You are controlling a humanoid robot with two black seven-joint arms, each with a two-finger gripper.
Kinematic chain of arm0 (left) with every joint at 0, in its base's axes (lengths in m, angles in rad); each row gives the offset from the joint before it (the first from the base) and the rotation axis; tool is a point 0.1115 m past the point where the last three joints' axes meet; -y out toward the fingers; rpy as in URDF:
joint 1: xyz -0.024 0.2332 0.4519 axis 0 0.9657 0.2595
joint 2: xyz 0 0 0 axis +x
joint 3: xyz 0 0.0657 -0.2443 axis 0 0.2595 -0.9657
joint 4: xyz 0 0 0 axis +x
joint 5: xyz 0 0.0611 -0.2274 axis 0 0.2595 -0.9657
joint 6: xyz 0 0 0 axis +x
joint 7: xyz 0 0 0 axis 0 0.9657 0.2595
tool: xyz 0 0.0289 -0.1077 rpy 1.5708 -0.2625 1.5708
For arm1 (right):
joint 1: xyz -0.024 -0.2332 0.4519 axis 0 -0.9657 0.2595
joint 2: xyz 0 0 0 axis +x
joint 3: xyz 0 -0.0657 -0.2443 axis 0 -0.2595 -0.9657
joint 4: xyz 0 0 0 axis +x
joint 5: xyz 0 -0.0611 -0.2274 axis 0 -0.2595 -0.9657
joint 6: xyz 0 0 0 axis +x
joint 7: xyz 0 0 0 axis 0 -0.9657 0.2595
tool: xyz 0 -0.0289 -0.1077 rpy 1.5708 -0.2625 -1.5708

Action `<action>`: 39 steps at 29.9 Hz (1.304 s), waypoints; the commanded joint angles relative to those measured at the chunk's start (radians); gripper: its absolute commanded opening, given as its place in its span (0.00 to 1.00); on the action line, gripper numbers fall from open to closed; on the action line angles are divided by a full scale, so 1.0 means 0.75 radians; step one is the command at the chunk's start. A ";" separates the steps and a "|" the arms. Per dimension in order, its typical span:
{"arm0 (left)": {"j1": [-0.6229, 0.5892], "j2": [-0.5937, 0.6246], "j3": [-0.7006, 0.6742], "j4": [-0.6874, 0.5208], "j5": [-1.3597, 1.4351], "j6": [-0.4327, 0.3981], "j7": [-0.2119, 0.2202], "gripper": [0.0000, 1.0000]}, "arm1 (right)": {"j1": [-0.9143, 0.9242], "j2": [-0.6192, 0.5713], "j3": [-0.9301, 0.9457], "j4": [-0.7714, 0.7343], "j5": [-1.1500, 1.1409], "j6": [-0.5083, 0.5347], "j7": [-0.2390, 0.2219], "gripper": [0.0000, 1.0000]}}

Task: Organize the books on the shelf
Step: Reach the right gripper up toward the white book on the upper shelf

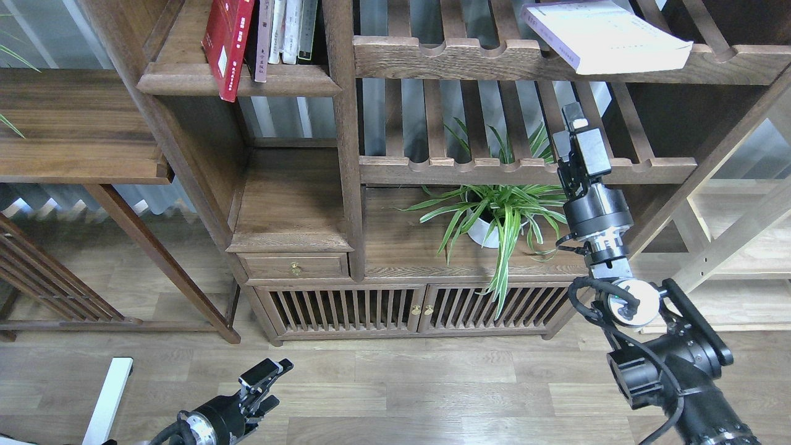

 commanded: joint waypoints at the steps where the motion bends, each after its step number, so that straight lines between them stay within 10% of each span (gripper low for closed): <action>1: -0.036 0.019 -0.002 -0.017 -0.017 0.000 -0.003 0.99 | -0.126 -0.009 -0.026 -0.017 0.002 0.000 0.000 1.00; 24: -0.103 0.021 0.006 -0.076 -0.039 0.000 0.001 0.99 | -0.308 0.050 -0.060 -0.148 0.043 0.000 0.002 1.00; 39: -0.165 0.027 -0.008 -0.057 -0.035 0.000 0.001 0.99 | -0.312 -0.165 -0.103 0.220 0.068 0.000 0.000 1.00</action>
